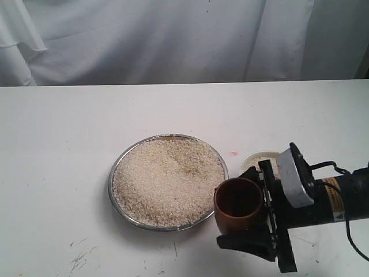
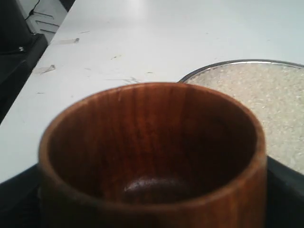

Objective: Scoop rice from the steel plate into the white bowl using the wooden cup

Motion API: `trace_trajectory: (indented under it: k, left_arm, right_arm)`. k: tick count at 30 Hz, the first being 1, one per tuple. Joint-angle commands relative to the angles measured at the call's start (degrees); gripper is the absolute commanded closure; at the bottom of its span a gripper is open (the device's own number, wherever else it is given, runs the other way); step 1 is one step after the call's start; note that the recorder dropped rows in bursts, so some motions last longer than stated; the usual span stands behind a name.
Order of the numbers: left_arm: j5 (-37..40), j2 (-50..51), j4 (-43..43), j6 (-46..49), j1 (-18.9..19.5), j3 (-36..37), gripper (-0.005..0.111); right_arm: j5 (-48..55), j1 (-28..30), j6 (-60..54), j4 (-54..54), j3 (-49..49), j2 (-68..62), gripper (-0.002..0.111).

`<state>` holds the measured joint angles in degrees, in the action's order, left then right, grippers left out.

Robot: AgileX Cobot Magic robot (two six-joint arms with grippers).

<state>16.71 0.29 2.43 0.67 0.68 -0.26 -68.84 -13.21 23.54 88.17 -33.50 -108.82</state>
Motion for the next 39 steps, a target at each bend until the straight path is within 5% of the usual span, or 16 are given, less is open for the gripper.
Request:
trace_trajectory:
  k: [1,11,24,39]
  left_arm:
    - [-0.36,-0.29,0.04,-0.18,-0.09,0.26,0.107]
    - [-0.36,-0.29,0.04,-0.18,-0.09,0.26,0.107]
    - [-0.36,-0.29,0.04,-0.18,-0.09,0.26,0.107]
    - [-0.36,-0.29,0.04,-0.18,-0.09,0.26,0.107]
  right_arm:
    - [-1.13,-0.06,-3.45,1.28,0.14,-3.23,0.108]
    - [-1.13,-2.45,2.31,-0.39,-0.74,-4.04,0.107]
    - [-1.13,-2.45,1.97,-4.12,-0.74,-4.04,0.084]
    - [-1.13,0.91,2.38,-3.59,-7.16,-0.59,0.084]
